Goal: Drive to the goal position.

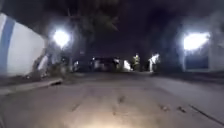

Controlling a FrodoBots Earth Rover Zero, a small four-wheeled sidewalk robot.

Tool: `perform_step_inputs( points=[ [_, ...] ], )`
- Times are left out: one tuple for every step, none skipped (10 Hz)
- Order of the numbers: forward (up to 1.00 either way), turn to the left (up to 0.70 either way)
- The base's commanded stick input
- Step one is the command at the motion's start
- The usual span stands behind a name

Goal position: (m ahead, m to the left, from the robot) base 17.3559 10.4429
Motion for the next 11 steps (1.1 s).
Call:
perform_step_inputs(
  points=[
    [0.7,0.0],
    [0.7,0.0],
    [0.7,0.0],
    [0.7,-0.02],
    [0.7,-0.35],
    [0.7,-0.35],
    [0.7,-0.35],
    [0.7,-0.35],
    [0.7,-0.35],
    [0.7,-0.35],
    [0.7,-0.24]
  ],
)
